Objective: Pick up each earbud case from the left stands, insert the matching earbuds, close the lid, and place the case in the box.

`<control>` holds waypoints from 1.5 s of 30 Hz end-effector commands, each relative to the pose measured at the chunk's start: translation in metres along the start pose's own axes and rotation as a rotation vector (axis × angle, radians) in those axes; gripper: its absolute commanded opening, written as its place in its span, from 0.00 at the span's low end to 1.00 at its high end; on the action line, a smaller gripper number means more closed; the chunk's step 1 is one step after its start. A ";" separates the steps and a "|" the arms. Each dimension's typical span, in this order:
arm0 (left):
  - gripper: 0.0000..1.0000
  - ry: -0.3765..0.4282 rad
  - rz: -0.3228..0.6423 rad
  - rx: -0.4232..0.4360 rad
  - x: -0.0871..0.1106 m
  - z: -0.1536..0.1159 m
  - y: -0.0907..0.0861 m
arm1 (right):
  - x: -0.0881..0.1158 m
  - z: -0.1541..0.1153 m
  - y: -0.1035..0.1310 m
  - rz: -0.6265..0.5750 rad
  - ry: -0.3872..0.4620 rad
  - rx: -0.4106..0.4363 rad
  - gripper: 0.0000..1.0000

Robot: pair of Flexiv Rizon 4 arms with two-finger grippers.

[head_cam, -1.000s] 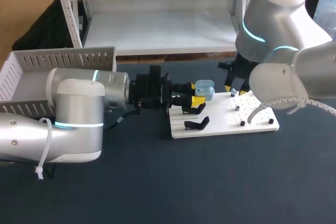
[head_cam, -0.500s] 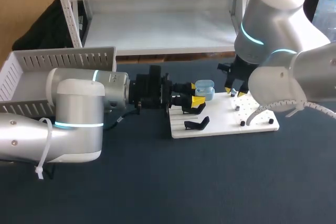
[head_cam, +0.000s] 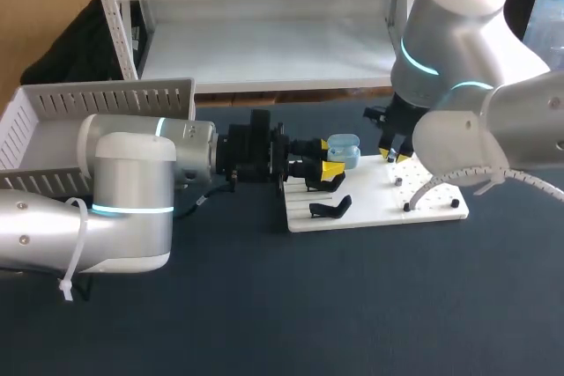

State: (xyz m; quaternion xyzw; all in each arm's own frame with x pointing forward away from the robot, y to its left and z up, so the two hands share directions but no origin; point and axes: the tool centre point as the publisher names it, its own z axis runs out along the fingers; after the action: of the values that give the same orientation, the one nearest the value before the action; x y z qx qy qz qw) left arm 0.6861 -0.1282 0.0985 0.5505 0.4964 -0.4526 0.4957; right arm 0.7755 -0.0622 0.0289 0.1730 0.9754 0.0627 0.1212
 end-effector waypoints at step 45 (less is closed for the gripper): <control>0.00 -0.002 0.002 -0.007 0.001 0.000 -0.002 | 0.046 -0.190 -0.014 -0.268 0.034 -0.211 0.00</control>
State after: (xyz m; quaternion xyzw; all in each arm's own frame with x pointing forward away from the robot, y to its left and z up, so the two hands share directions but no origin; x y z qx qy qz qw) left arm 0.6861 -0.1282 0.0985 0.5505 0.4964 -0.4525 0.4957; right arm 0.6991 -0.0727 0.1733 0.0339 0.9794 0.1549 0.1249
